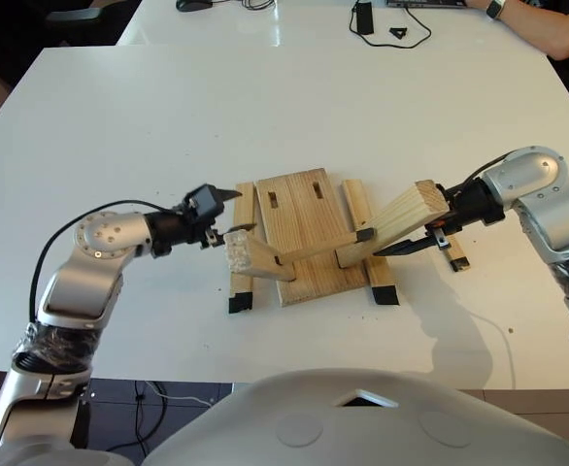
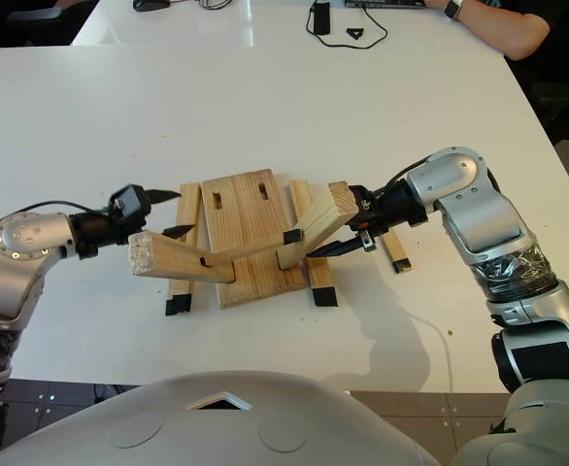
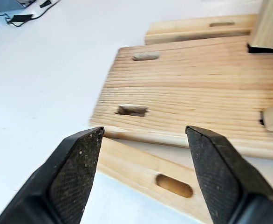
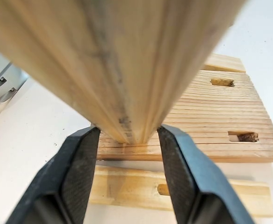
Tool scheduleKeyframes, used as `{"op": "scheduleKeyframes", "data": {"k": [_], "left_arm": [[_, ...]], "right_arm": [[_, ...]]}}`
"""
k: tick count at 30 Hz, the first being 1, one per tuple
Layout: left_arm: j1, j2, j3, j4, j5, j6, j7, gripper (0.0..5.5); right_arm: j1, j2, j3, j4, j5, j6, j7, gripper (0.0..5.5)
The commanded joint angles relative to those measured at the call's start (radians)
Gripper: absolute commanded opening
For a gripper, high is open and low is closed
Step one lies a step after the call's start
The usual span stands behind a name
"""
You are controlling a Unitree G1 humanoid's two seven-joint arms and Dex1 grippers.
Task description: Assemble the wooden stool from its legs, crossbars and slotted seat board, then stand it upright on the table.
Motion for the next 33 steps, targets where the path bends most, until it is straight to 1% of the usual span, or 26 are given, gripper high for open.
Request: {"op": "scheduleKeyframes", "data": {"k": [1, 2, 3, 7, 8, 12, 15, 23, 27, 33], "left_arm": [[-0.218, -0.08, 0.023, -0.026, -0.176, 0.127, -0.026, 3.23], [-0.27, -0.098, 0.009, -0.046, -0.22, 0.16, -0.041, 3.23], [-0.307, -0.11, -0.008, -0.063, -0.248, 0.183, -0.057, 3.23], [-0.399, -0.144, -0.11, -0.141, -0.324, 0.267, -0.123, 3.23], [-0.404, -0.145, -0.126, -0.153, -0.335, 0.282, -0.133, 3.23], [-0.385, -0.137, -0.191, -0.175, -0.313, 0.288, -0.168, 3.23], [-0.371, -0.141, -0.21, -0.172, -0.299, 0.285, -0.164, 3.23], [-0.32, -0.136, -0.251, -0.189, -0.288, 0.283, -0.166, 3.23], [-0.308, -0.138, -0.252, -0.208, -0.306, 0.296, -0.165, 3.23], [-0.301, -0.141, -0.281, -0.178, -0.259, 0.28, -0.155, 3.23]], "right_arm": [[0.009, 0.005, 0.031, 0.019, -0.063, 0.007, -0.002, 2.03], [0.007, 0.008, 0.033, 0.023, -0.069, 0.003, -0.003, 2.03], [0.004, 0.012, 0.035, 0.026, -0.075, 0.0, -0.003, 1.91], [-0.003, 0.033, 0.044, 0.036, -0.104, -0.009, -0.005, 1.23], [-0.003, 0.037, 0.045, 0.037, -0.107, -0.01, -0.004, 1.14], [-0.006, 0.051, 0.042, 0.042, -0.118, -0.013, 0.002, 0.47], [-0.007, 0.056, 0.04, 0.044, -0.122, -0.015, 0.004, 0.01], [-0.002, 0.064, 0.039, 0.044, -0.132, -0.02, 0.005, 0.01], [0.003, 0.067, 0.042, 0.042, -0.136, -0.02, 0.003, 0.01], [0.006, 0.073, 0.037, 0.042, -0.142, -0.018, 0.001, 0.01]]}}
